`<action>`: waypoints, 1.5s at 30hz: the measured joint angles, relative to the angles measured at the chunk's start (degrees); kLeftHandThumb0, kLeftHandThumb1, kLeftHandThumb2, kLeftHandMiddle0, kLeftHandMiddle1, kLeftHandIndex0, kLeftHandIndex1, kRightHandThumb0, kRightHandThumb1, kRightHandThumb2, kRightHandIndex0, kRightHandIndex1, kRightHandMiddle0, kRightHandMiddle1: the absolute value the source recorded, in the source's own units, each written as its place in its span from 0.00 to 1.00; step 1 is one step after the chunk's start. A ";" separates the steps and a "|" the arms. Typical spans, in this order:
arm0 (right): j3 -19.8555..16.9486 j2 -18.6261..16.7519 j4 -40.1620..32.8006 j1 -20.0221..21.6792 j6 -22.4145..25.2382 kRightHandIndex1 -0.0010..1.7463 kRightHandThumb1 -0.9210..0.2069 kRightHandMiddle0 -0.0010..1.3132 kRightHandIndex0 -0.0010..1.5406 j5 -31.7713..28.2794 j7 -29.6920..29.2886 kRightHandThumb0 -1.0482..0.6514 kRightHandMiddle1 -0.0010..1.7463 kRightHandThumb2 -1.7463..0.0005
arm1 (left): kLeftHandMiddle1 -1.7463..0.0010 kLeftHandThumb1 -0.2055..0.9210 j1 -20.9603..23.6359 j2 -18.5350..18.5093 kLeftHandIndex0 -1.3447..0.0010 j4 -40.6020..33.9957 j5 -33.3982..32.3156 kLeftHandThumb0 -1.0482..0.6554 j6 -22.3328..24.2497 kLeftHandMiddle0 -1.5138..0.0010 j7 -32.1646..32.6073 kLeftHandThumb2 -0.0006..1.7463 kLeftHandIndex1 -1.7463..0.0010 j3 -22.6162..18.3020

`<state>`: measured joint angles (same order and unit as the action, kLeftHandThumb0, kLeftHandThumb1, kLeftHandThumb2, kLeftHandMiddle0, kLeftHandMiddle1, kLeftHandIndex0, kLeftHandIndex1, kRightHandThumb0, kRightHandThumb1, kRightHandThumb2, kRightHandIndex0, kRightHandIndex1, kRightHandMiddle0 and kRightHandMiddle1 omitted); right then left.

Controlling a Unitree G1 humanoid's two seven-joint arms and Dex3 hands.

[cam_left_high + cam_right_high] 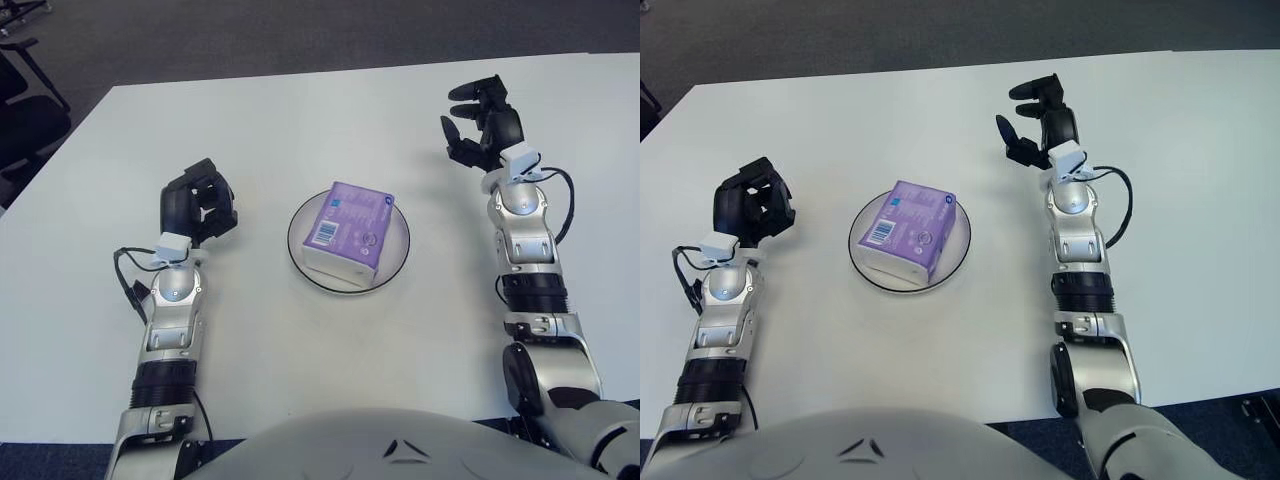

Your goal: Put the tissue paper into the plate.

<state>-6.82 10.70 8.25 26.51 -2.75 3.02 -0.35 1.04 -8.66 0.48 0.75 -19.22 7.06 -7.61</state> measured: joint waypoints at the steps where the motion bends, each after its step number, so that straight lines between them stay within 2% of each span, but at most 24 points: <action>1: -0.26 -0.46 -0.43 -0.44 0.48 0.81 0.11 0.20 0.16 -0.53 -0.01 0.40 1.00 0.61 | 0.00 0.78 -0.06 0.02 0.15 -0.27 0.00 0.36 -0.11 0.08 0.00 0.56 0.00 0.08; 14: -3.00 -2.49 -4.21 -6.78 3.95 0.84 0.16 0.23 0.16 -6.79 0.60 0.40 1.00 0.56 | 0.00 0.79 -0.83 0.31 0.15 -2.31 0.06 0.35 -0.70 0.07 0.24 0.56 0.00 1.05; 15: -3.04 -2.57 -4.56 -7.38 4.11 0.83 0.15 0.23 0.19 -6.94 0.60 0.48 1.00 0.58 | 0.00 0.79 -0.91 0.31 0.15 -2.42 0.06 0.35 -0.70 0.07 0.27 0.56 0.00 1.10; 17: -3.05 -2.90 -5.35 -8.72 4.55 0.82 0.15 0.23 0.22 -7.03 0.51 0.54 1.00 0.60 | 0.00 0.80 -1.16 0.31 0.14 -2.62 0.06 0.35 -0.84 0.07 0.34 0.56 0.00 1.18; 21: -3.02 -3.12 -6.83 -9.81 5.94 0.81 0.16 0.24 0.24 -7.05 0.29 0.60 1.00 0.61 | 0.00 0.80 -1.58 0.32 0.14 -3.11 0.06 0.36 -0.92 0.07 0.56 0.56 0.00 1.41; 33: -2.77 -3.97 -8.30 -11.41 7.44 0.82 0.21 0.24 0.27 -7.04 -0.21 0.61 1.00 0.56 | 0.00 0.80 -2.66 0.29 0.15 -4.94 -2.33 0.36 0.30 0.08 0.57 0.56 0.00 2.16; 45: -2.33 -4.59 -12.32 -14.48 11.64 0.84 0.32 0.28 0.31 -7.04 -1.32 0.61 1.00 0.46 | 0.00 0.79 -3.19 0.09 0.15 -5.91 -4.79 0.36 2.34 0.08 0.39 0.56 0.00 3.15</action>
<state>-9.15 6.11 -4.07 12.03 8.89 -4.03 -1.67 -2.15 -8.57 -5.43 -4.04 -16.88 7.45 -4.47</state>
